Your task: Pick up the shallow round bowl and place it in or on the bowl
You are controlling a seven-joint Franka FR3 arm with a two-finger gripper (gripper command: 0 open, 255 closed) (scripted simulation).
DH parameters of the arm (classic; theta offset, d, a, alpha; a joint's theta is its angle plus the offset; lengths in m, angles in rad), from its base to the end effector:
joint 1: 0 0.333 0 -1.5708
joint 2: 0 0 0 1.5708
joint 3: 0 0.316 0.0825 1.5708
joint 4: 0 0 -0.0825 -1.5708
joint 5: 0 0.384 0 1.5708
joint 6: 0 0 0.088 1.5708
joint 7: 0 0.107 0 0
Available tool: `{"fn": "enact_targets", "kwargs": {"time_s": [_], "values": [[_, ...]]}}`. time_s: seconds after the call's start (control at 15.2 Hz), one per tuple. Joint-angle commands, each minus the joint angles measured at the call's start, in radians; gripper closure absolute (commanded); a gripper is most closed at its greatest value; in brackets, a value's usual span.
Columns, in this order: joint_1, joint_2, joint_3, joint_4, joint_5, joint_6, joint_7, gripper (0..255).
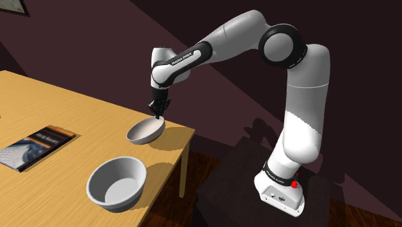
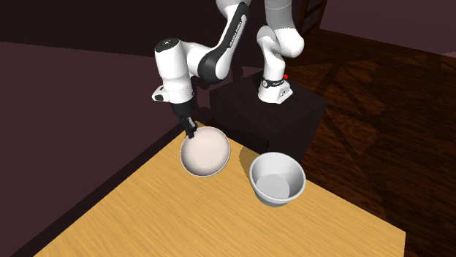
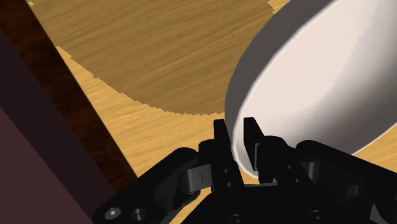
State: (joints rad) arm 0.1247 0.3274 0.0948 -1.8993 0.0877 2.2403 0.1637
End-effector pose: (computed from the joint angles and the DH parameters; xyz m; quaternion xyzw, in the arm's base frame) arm 0.6090 0.1353 0.3321 -0.9987 0.0017 0.0024 0.0502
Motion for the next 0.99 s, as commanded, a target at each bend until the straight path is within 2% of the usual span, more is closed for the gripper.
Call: {"fn": "enact_targets", "kwargs": {"time_s": [0.0,0.92], "values": [[0.0,-0.015,0.001,0.007,0.0,-0.021,0.003,255],[-0.002,-0.092,0.001,0.096,-0.001,-0.186,0.015,255]]}}
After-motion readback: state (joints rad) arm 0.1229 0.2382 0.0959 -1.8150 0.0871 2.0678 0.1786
